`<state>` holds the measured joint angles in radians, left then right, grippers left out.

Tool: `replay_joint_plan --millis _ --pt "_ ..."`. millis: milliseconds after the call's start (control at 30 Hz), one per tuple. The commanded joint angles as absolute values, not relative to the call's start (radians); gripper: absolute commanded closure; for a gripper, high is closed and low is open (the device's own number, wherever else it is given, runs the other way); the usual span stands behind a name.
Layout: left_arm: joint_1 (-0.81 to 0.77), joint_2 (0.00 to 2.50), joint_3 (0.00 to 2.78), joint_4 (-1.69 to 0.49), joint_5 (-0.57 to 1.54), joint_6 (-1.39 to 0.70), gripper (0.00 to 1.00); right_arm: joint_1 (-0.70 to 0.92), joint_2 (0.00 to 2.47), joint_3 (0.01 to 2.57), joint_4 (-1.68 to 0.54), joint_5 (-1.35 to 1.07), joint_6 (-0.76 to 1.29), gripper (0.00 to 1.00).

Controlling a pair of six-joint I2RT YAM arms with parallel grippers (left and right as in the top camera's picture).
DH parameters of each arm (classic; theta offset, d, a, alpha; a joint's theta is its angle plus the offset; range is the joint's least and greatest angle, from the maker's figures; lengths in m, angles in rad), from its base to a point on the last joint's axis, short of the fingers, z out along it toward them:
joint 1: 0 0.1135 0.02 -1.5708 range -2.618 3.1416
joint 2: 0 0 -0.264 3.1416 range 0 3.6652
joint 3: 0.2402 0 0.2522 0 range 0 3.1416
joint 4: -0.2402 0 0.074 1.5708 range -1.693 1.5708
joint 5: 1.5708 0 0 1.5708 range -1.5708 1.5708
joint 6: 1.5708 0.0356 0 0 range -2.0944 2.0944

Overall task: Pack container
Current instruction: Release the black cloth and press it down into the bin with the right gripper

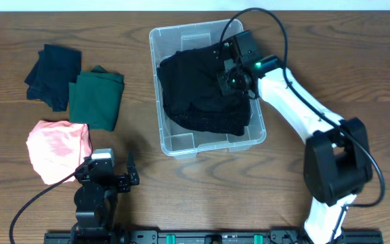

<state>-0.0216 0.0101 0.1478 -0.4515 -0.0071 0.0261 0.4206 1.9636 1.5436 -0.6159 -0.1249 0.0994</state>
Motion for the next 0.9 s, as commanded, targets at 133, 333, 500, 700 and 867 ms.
replay_joint_plan --millis 133,333,500,700,867 --pt "-0.019 0.004 0.130 -0.454 -0.008 0.021 0.02 0.462 1.723 1.545 -0.490 -0.161 0.111 0.99" --pt "-0.019 0.004 0.130 -0.454 -0.008 0.021 0.02 0.538 1.753 1.544 -0.422 -0.157 0.111 0.99" --pt "-0.019 0.004 0.130 -0.454 -0.008 0.021 0.02 0.580 1.920 1.544 -0.347 -0.157 0.111 0.99" --pt "-0.019 0.004 0.130 -0.454 -0.008 0.021 0.02 0.576 2.095 1.544 -0.347 -0.157 0.176 0.99" --pt "-0.019 0.004 0.130 -0.454 -0.008 0.021 0.02 0.577 2.184 1.544 -0.427 -0.158 0.258 0.99"
